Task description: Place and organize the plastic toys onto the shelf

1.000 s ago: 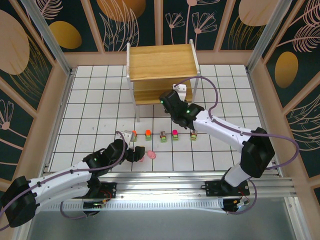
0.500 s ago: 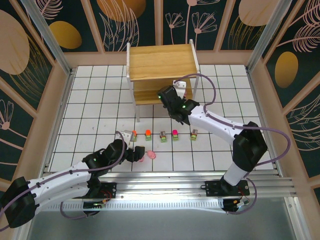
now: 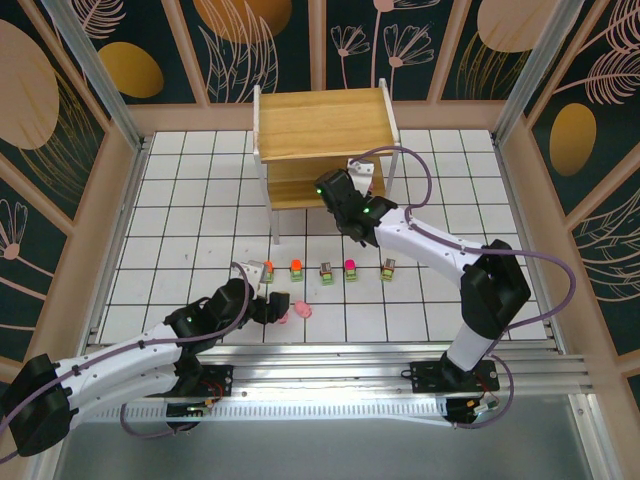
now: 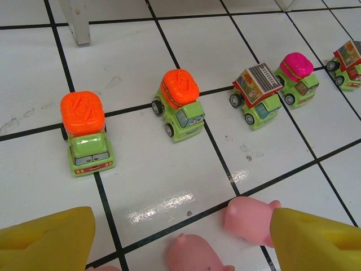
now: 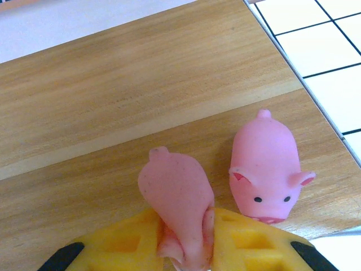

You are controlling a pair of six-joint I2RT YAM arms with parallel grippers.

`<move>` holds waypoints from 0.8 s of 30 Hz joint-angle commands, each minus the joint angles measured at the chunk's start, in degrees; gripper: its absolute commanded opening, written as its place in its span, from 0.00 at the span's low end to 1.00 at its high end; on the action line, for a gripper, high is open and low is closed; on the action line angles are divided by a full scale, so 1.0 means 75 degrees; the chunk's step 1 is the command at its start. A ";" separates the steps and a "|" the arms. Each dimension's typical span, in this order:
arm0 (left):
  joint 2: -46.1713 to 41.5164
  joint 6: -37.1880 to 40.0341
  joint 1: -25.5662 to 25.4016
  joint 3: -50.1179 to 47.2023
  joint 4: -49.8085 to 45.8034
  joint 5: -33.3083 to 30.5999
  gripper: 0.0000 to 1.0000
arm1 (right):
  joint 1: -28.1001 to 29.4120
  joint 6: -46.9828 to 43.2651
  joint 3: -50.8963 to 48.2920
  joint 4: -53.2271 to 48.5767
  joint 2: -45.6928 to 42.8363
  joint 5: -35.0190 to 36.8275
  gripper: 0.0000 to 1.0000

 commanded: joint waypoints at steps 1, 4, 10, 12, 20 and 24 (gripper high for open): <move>-0.0045 0.0026 -0.0035 -0.0083 0.0099 -0.0068 0.81 | -0.0104 0.0148 0.0215 0.0043 0.0163 0.0274 0.26; -0.0039 0.0020 -0.0033 -0.0084 0.0099 -0.0068 0.81 | -0.0124 0.0163 0.0216 0.0025 0.0211 0.0282 0.26; -0.0047 0.0020 -0.0032 -0.0090 0.0099 -0.0056 0.81 | -0.0174 0.0177 0.0133 -0.0010 0.0257 0.0262 0.28; -0.0045 0.0020 -0.0030 -0.0084 0.0099 -0.0050 0.81 | -0.0177 0.0177 0.0120 -0.0022 0.0246 0.0260 0.29; -0.0057 0.0023 -0.0033 -0.0096 0.0111 -0.0033 0.81 | -0.0151 0.0191 0.0078 0.0008 0.0186 0.0189 0.37; -0.0069 0.0022 -0.0036 -0.0096 0.0111 -0.0033 0.81 | -0.0139 0.0188 0.0110 -0.0021 0.0189 0.0188 0.38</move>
